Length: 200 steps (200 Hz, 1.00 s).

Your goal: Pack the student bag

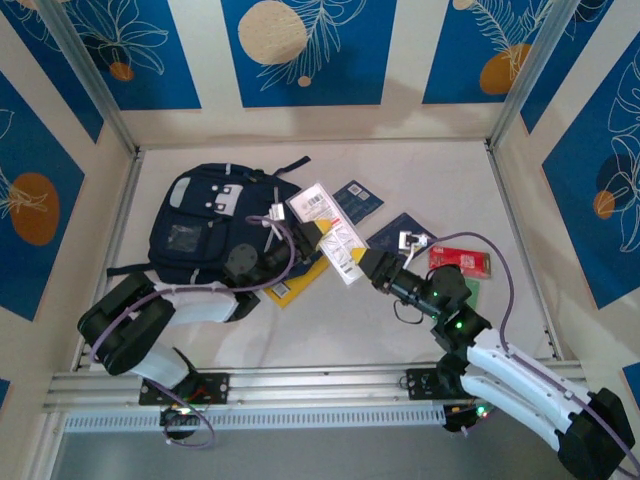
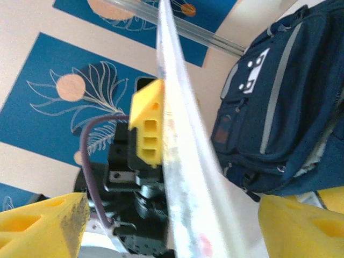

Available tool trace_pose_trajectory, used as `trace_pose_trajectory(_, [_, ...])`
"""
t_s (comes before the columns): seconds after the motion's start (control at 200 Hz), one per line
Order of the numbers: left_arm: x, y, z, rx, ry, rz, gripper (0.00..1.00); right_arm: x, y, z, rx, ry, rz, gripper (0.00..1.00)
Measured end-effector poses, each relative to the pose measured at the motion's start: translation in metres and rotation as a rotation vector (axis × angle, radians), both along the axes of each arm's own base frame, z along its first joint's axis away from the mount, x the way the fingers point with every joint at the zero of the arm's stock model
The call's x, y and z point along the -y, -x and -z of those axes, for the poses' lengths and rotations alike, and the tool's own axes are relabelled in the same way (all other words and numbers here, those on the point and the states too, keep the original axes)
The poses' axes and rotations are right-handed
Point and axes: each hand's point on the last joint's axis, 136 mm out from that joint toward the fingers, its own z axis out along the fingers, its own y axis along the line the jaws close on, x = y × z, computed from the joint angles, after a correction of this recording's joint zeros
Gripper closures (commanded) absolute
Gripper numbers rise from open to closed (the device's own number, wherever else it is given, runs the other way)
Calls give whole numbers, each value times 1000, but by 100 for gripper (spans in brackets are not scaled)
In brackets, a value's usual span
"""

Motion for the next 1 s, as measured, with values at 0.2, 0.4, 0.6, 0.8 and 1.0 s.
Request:
trace_pose_trajectory(0.2, [-1, -2, 5, -18, -1, -33, 97, 2, -9, -4, 10, -19, 55, 56])
trace_pose_trajectory(0.4, [-2, -2, 1, -15, 20, -39, 92, 7, -15, 2, -9, -5, 103, 77])
trace_pose_trajectory(0.6, [2, -5, 14, -43, 12, -34, 69, 9, -15, 6, -19, 10, 112, 90])
trace_pose_trajectory(0.8, [5, -5, 22, -40, -15, -16, 51, 23, -11, 9, -22, 46, 153, 94])
trace_pose_trajectory(1.0, [-4, -13, 40, -52, -141, -33, 48, 54, -12, 23, -52, 121, 257, 96])
